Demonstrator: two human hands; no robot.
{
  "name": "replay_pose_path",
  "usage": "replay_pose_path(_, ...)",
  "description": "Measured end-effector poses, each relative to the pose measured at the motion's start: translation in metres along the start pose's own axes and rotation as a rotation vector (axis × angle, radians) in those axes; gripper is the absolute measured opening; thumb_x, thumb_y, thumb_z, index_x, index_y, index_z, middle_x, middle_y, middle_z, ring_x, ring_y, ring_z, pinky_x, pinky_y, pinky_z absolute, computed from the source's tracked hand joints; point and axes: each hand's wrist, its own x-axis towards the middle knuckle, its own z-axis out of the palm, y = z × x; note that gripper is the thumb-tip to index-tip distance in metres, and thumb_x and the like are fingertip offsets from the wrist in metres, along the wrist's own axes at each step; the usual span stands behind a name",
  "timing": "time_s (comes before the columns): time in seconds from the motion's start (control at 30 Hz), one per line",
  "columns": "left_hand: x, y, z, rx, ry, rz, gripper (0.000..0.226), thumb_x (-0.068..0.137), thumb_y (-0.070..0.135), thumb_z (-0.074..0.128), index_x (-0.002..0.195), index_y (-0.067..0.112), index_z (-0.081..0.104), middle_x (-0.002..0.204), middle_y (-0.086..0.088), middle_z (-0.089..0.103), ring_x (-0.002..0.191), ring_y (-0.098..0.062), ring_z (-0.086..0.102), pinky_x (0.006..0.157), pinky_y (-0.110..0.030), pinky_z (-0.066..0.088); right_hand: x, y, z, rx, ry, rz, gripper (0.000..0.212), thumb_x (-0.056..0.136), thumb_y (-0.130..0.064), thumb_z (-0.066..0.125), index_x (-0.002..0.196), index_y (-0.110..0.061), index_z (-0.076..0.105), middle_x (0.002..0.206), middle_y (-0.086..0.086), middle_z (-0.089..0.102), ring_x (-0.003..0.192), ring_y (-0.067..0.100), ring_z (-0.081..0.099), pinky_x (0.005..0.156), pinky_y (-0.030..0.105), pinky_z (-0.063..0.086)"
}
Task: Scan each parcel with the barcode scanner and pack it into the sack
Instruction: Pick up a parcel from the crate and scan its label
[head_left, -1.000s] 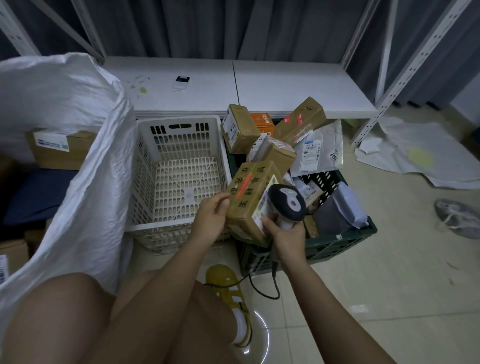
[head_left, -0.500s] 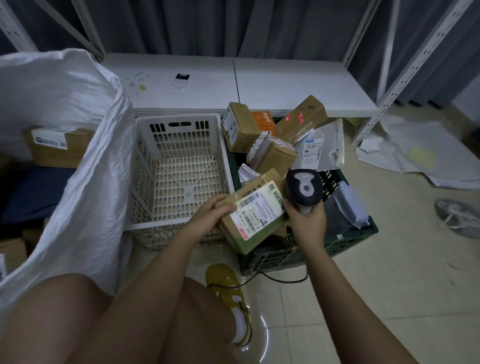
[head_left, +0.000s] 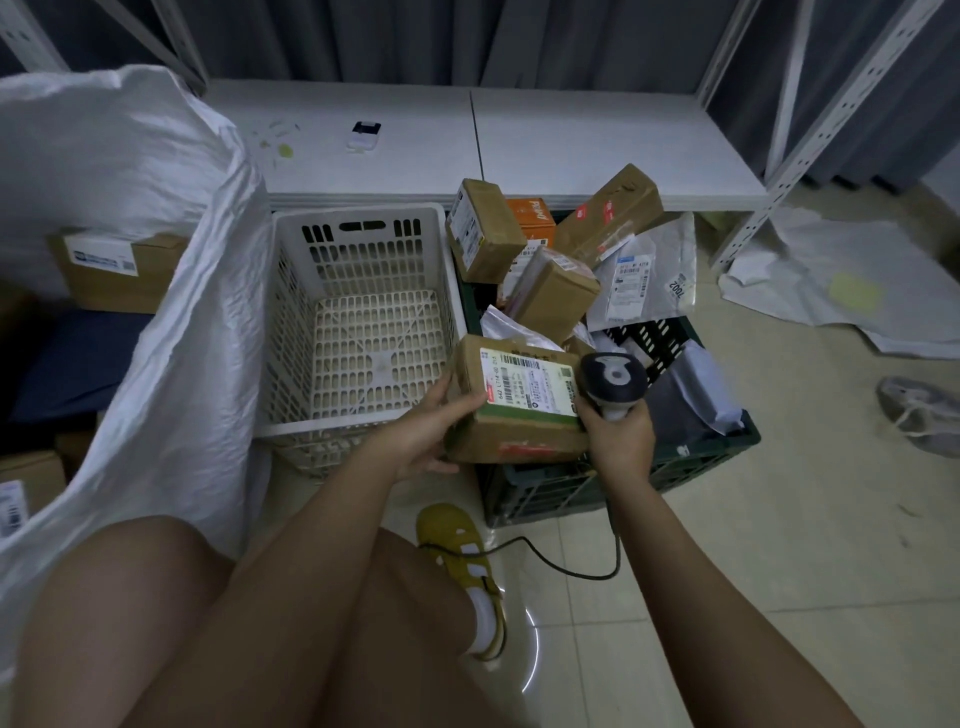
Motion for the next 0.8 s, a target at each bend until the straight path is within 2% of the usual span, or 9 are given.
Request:
replay_pose_path(0.13, 0.002, 0.003, 0.001, -0.008, 0.174, 0.142, 0.058, 0.092, 0.044, 0.058, 0.144, 0.048, 0.032, 0.126, 0.006, 0.057, 0.102, -0.015, 0.061, 0.094, -0.048, 0.052, -0.004, -0.002, -0.012, 0.060, -0.081, 0.003, 0.045, 0.081, -0.028, 0.075, 0.120, -0.011, 0.062, 0.115, 0.009, 0.068, 0.106, 0.027, 0.063, 0.092, 0.047, 0.052)
replay_pose_path(0.2, 0.002, 0.004, -0.006, 0.014, 0.257, 0.235, 0.062, 0.089, 0.040, 0.060, 0.145, 0.046, 0.034, 0.133, 0.002, 0.055, 0.104, -0.015, 0.062, 0.094, -0.046, 0.052, -0.010, -0.008, -0.027, 0.136, -0.154, -0.033, 0.040, 0.084, -0.020, 0.074, 0.121, -0.009, 0.062, 0.113, 0.008, 0.069, 0.102, 0.021, 0.065, 0.088, 0.040, 0.053)
replay_pose_path(0.33, -0.003, 0.008, -0.016, 0.062, 0.275, 0.306, 0.077, 0.071, 0.046, 0.064, 0.142, 0.051, 0.035, 0.143, 0.003, 0.050, 0.115, -0.019, 0.059, 0.095, -0.045, 0.052, -0.029, -0.028, -0.060, 0.080, -0.432, -0.189, 0.031, 0.085, -0.014, 0.074, 0.113, -0.008, 0.064, 0.091, -0.004, 0.069, 0.074, -0.001, 0.063, 0.064, 0.017, 0.050)
replay_pose_path(0.4, -0.005, 0.008, -0.013, 0.070, 0.266, 0.347, 0.066, 0.084, 0.032, 0.062, 0.143, 0.047, 0.036, 0.140, 0.004, 0.053, 0.108, -0.014, 0.062, 0.088, -0.035, 0.055, -0.042, -0.042, -0.069, -0.113, -0.564, -0.290, 0.037, 0.083, -0.015, 0.075, 0.117, -0.016, 0.062, 0.101, -0.009, 0.066, 0.086, -0.002, 0.061, 0.070, 0.011, 0.048)
replay_pose_path(0.43, -0.006, 0.008, -0.011, 0.076, 0.260, 0.363, 0.062, 0.089, 0.025, 0.060, 0.144, 0.043, 0.037, 0.138, 0.004, 0.054, 0.102, -0.009, 0.064, 0.081, -0.028, 0.056, -0.048, -0.048, -0.071, -0.265, -0.595, -0.352, 0.035, 0.083, -0.018, 0.075, 0.115, -0.019, 0.062, 0.104, -0.008, 0.066, 0.092, 0.003, 0.061, 0.072, 0.015, 0.050)
replay_pose_path(0.5, -0.003, 0.006, -0.009, 0.087, 0.258, 0.376, 0.060, 0.093, 0.019, 0.056, 0.146, 0.040, 0.036, 0.134, 0.005, 0.056, 0.094, -0.004, 0.064, 0.070, -0.021, 0.055, -0.058, -0.057, -0.072, -0.550, -0.596, -0.490, 0.030, 0.082, -0.028, 0.072, 0.108, -0.017, 0.063, 0.104, 0.001, 0.070, 0.094, 0.018, 0.063, 0.075, 0.033, 0.054)
replay_pose_path(0.57, -0.004, 0.005, -0.008, 0.083, 0.254, 0.374, 0.059, 0.094, 0.017, 0.054, 0.146, 0.038, 0.036, 0.135, 0.005, 0.055, 0.093, -0.004, 0.064, 0.073, -0.023, 0.055, -0.064, -0.062, -0.072, -0.689, -0.582, -0.555, 0.036, 0.082, -0.037, 0.071, 0.111, -0.018, 0.062, 0.103, 0.005, 0.070, 0.093, 0.024, 0.064, 0.075, 0.041, 0.054)
replay_pose_path(0.67, -0.003, 0.004, -0.010, 0.085, 0.241, 0.372, 0.060, 0.092, 0.018, 0.054, 0.146, 0.039, 0.037, 0.143, 0.003, 0.050, 0.105, -0.008, 0.061, 0.081, -0.027, 0.053, -0.067, -0.063, -0.071, -0.729, -0.542, -0.574, 0.038, 0.083, -0.040, 0.069, 0.114, -0.019, 0.063, 0.104, 0.004, 0.071, 0.094, 0.024, 0.064, 0.075, 0.039, 0.054)
replay_pose_path(0.8, -0.002, 0.004, -0.012, 0.090, 0.242, 0.377, 0.062, 0.088, 0.025, 0.059, 0.144, 0.041, 0.038, 0.146, 0.007, 0.045, 0.111, -0.010, 0.058, 0.093, -0.038, 0.052, -0.065, -0.062, -0.071, -0.736, -0.474, -0.593, 0.026, 0.085, -0.033, 0.066, 0.102, -0.012, 0.067, 0.096, 0.007, 0.071, 0.090, 0.025, 0.064, 0.071, 0.036, 0.053)
